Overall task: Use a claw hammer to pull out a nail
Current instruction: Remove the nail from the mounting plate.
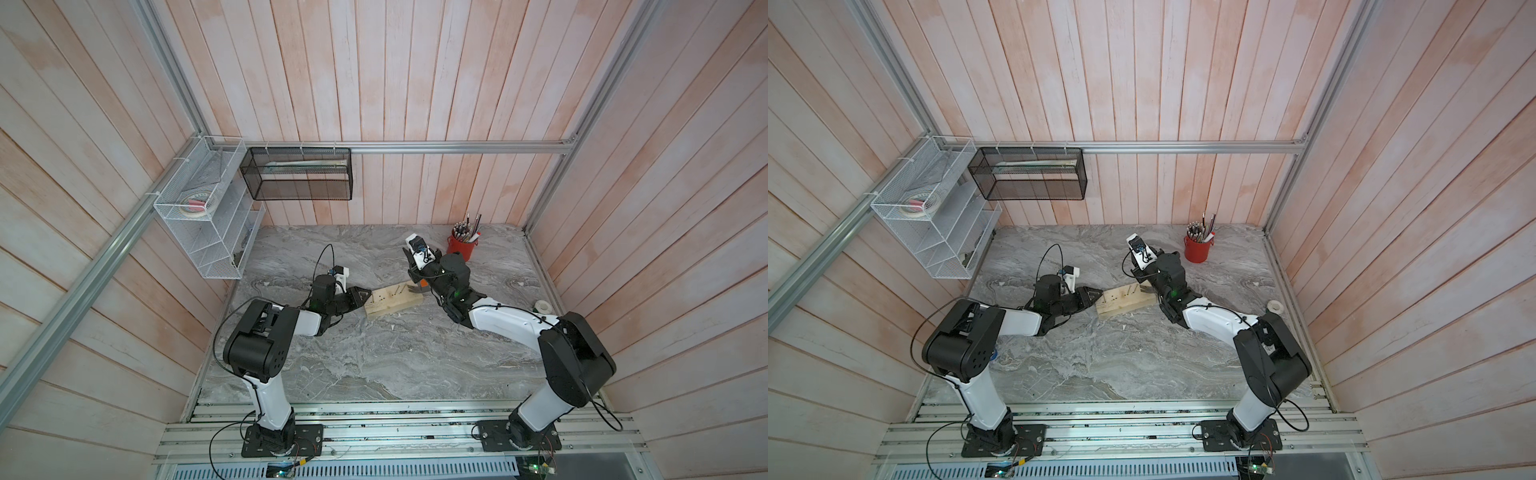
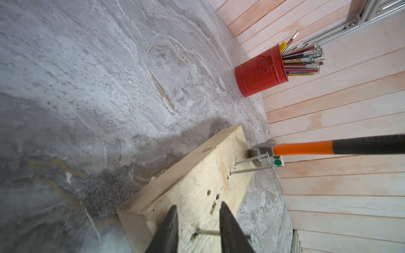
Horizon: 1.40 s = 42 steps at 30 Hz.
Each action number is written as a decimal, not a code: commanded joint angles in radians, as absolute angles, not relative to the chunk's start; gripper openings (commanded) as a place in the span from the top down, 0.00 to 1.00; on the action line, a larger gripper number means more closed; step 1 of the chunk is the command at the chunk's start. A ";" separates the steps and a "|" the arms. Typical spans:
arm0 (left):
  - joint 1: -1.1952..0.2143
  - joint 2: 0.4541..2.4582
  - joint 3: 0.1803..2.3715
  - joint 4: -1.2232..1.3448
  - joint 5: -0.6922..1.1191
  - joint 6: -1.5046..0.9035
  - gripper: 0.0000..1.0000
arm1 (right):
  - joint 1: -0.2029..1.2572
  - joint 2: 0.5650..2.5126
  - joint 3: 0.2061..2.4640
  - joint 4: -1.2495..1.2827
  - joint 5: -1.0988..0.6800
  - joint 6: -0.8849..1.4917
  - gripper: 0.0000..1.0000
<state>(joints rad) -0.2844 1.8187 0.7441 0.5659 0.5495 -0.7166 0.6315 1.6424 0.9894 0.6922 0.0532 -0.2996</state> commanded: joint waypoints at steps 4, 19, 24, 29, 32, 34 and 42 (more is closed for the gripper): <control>-0.284 1.733 0.689 0.467 0.479 -0.675 0.60 | 0.627 1.655 1.055 0.763 0.016 -0.296 1.00; -0.295 1.745 0.618 0.540 0.486 -0.707 0.58 | 0.643 1.689 1.104 0.763 0.054 -0.270 1.00; -0.298 1.755 0.631 0.534 0.483 -0.701 0.59 | 0.651 1.702 1.117 0.768 0.084 -0.273 1.00; -0.298 1.765 0.643 0.527 0.483 -0.697 0.58 | 0.659 1.697 1.111 0.783 0.069 -0.253 1.00; -0.297 1.769 0.650 0.520 0.484 -0.693 0.58 | 0.647 1.688 1.076 0.832 0.058 -0.199 1.00; -0.297 1.777 0.656 0.513 0.483 -0.690 0.58 | 0.630 1.680 1.041 0.876 0.041 -0.146 1.00; -0.297 1.794 0.680 0.495 0.488 -0.680 0.58 | 0.588 1.670 0.932 1.002 0.004 -0.021 1.00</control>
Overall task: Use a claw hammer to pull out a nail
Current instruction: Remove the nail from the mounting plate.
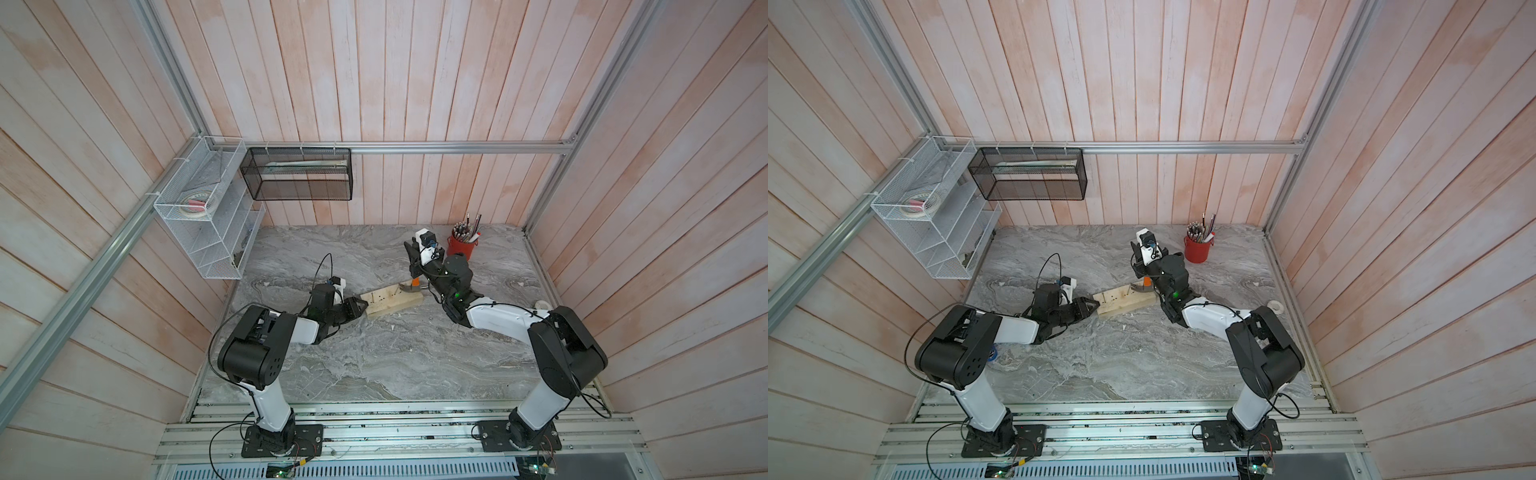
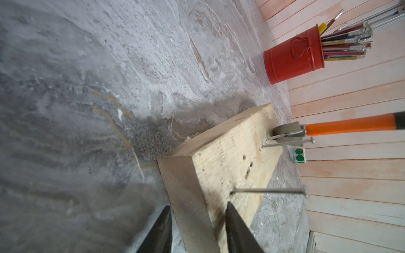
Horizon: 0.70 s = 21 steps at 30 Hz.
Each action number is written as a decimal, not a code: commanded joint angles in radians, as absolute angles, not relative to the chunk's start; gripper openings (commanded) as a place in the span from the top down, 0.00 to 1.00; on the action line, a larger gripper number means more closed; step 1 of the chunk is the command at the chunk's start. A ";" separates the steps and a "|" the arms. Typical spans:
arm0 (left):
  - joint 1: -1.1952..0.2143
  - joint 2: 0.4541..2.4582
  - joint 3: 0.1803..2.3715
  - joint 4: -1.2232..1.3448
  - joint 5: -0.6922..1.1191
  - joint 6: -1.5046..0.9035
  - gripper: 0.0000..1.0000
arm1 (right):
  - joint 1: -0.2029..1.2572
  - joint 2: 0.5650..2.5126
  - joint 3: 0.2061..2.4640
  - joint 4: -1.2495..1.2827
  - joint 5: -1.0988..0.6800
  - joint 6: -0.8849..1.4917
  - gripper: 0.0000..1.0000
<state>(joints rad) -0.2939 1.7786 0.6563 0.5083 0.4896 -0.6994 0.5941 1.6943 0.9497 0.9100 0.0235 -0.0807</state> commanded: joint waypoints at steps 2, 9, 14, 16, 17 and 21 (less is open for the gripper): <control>-0.297 1.794 0.681 0.490 0.488 -0.678 0.58 | 0.586 1.669 0.922 1.009 0.004 -0.016 1.00; -0.298 1.805 0.681 0.483 0.486 -0.673 0.58 | 0.556 1.662 0.889 1.040 -0.003 0.050 1.00; -0.297 1.812 0.683 0.476 0.488 -0.666 0.58 | 0.543 1.657 0.859 1.063 -0.003 0.076 1.00; -0.296 1.813 0.683 0.471 0.489 -0.661 0.58 | 0.537 1.655 0.852 1.069 -0.004 0.089 1.00; -0.297 1.815 0.683 0.468 0.488 -0.660 0.58 | 0.533 1.655 0.848 1.071 -0.005 0.096 1.00; -0.296 1.823 0.685 0.448 0.486 -0.647 0.58 | 0.513 1.664 0.824 1.105 -0.026 0.142 1.00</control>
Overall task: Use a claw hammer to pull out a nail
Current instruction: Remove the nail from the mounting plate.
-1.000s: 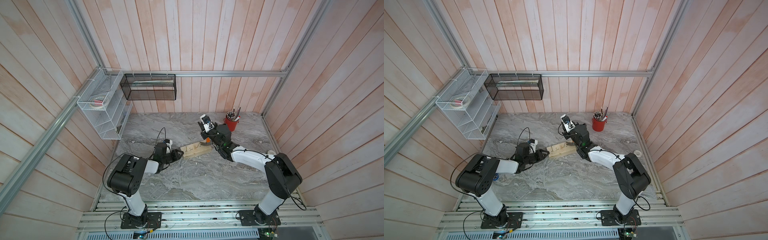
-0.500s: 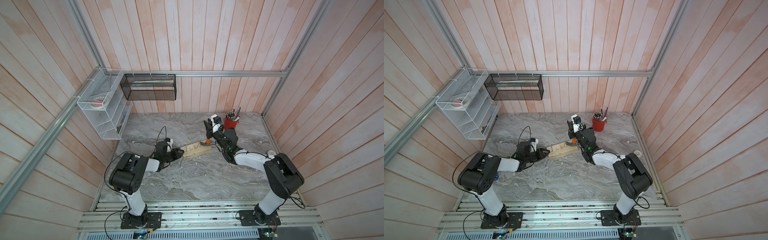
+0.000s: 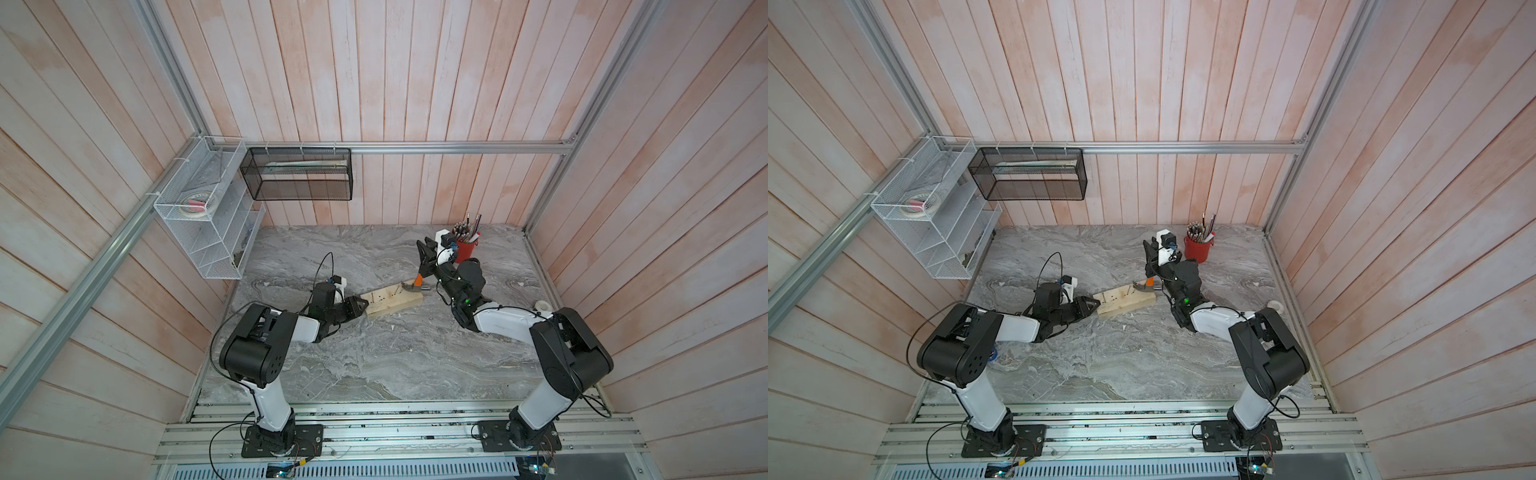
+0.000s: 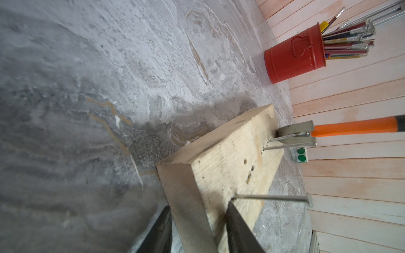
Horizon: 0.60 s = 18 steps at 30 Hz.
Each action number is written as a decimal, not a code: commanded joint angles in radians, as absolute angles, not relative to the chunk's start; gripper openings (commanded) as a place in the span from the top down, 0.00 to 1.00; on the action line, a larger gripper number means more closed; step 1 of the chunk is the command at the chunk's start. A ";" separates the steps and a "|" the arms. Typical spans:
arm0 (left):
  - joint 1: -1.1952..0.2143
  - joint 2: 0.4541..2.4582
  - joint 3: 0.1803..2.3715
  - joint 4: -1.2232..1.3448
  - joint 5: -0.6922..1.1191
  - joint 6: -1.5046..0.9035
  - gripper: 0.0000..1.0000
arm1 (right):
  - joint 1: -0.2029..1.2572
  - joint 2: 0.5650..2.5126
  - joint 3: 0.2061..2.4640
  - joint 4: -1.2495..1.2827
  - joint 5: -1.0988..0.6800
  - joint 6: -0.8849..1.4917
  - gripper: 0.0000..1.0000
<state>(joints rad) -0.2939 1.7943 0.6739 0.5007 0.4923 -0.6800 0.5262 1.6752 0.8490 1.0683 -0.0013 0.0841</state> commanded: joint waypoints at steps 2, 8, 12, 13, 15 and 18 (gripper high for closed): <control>-0.297 1.826 0.685 0.434 0.483 -0.637 0.58 | 0.505 1.667 0.813 1.121 -0.034 0.165 1.00; -0.295 1.844 0.685 0.416 0.484 -0.624 0.58 | 0.467 1.678 0.756 1.205 -0.079 0.258 1.00; -0.295 1.859 0.687 0.415 0.491 -0.624 0.58 | 0.453 1.685 0.729 1.244 -0.086 0.292 1.00; -0.295 1.859 0.687 0.415 0.492 -0.623 0.58 | 0.452 1.688 0.723 1.253 -0.087 0.301 1.00; -0.295 1.861 0.685 0.412 0.489 -0.621 0.58 | 0.445 1.696 0.709 1.277 -0.090 0.319 1.00; -0.296 1.859 0.684 0.402 0.483 -0.615 0.58 | 0.440 1.708 0.690 1.311 -0.091 0.344 1.00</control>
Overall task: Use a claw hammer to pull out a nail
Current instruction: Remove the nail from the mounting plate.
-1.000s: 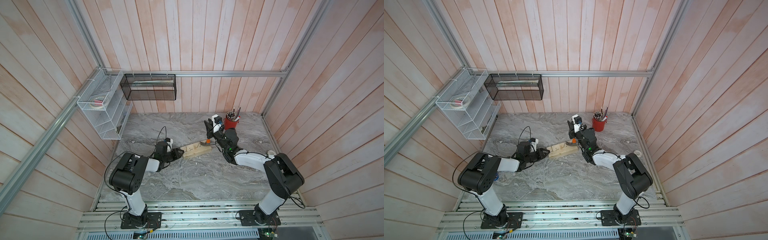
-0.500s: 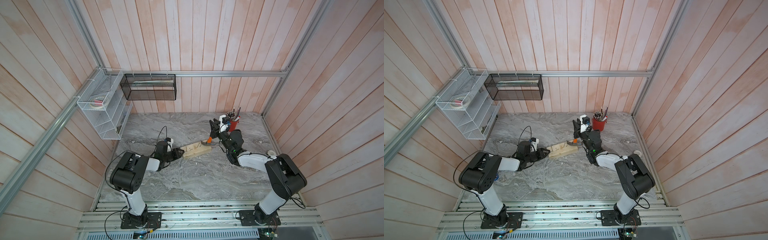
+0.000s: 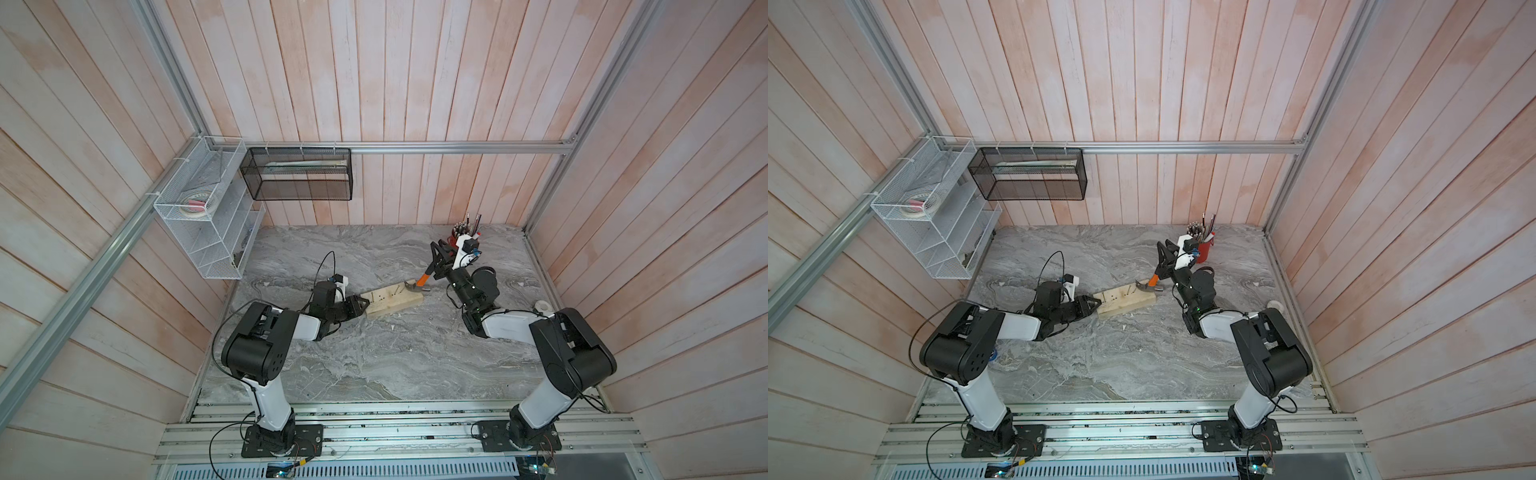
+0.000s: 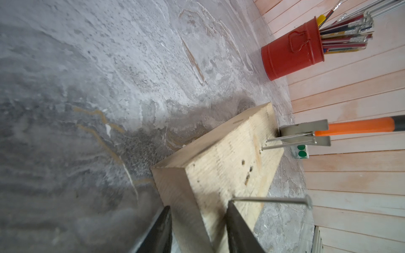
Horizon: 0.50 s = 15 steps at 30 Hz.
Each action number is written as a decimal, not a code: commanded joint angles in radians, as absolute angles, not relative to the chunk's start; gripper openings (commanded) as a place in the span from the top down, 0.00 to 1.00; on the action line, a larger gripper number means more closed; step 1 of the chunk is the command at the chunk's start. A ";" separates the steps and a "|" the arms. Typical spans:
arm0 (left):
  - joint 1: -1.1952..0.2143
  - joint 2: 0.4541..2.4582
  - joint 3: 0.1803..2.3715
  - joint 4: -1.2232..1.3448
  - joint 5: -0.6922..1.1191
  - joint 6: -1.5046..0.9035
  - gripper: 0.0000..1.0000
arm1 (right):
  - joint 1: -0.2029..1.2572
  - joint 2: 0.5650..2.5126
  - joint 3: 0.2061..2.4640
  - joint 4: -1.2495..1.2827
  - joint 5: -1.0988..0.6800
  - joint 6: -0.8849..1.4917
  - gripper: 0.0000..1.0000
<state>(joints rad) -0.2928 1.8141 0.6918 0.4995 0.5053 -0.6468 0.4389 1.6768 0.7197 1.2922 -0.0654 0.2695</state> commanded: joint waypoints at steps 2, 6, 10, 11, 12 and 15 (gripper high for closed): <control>-0.296 1.861 0.682 0.399 0.482 -0.612 0.59 | 0.436 1.715 0.681 1.330 -0.092 0.358 1.00; -0.296 1.865 0.679 0.399 0.482 -0.612 0.59 | 0.432 1.720 0.657 1.366 -0.074 0.375 1.00; -0.296 1.868 0.680 0.397 0.483 -0.609 0.59 | 0.426 1.721 0.632 1.401 -0.059 0.399 1.00; -0.295 1.867 0.680 0.394 0.484 -0.608 0.59 | 0.424 1.723 0.627 1.412 -0.056 0.403 1.00; -0.295 1.867 0.679 0.393 0.483 -0.609 0.59 | 0.422 1.723 0.621 1.421 -0.056 0.410 1.00; -0.296 1.867 0.679 0.393 0.483 -0.607 0.59 | 0.415 1.726 0.607 1.447 -0.051 0.430 1.00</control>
<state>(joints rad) -0.2928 1.8179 0.6918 0.5049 0.5095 -0.6380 0.4118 1.6920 0.6338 1.4483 -0.0422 0.3569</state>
